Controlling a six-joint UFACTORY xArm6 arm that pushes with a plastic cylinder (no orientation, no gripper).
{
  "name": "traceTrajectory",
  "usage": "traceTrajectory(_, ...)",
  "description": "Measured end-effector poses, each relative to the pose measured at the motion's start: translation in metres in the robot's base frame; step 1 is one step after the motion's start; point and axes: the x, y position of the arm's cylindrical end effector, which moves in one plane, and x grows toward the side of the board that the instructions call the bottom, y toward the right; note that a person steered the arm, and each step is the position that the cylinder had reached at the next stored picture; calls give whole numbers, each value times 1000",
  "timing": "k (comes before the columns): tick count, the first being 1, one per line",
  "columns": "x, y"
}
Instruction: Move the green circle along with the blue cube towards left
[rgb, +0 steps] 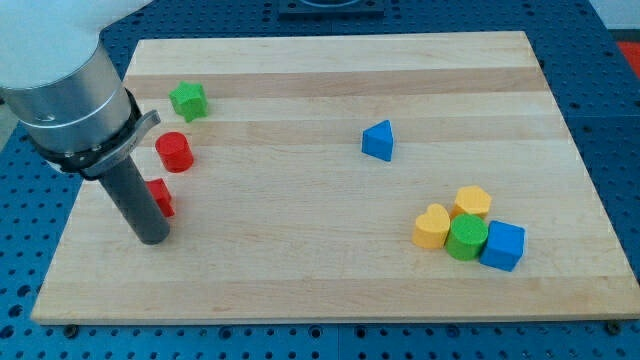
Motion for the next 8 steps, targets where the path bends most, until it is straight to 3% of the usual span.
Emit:
traceTrajectory(2,77,157)
traceTrajectory(5,72,427)
traceTrajectory(6,53,450)
traceTrajectory(7,26,417)
traceTrajectory(8,26,374)
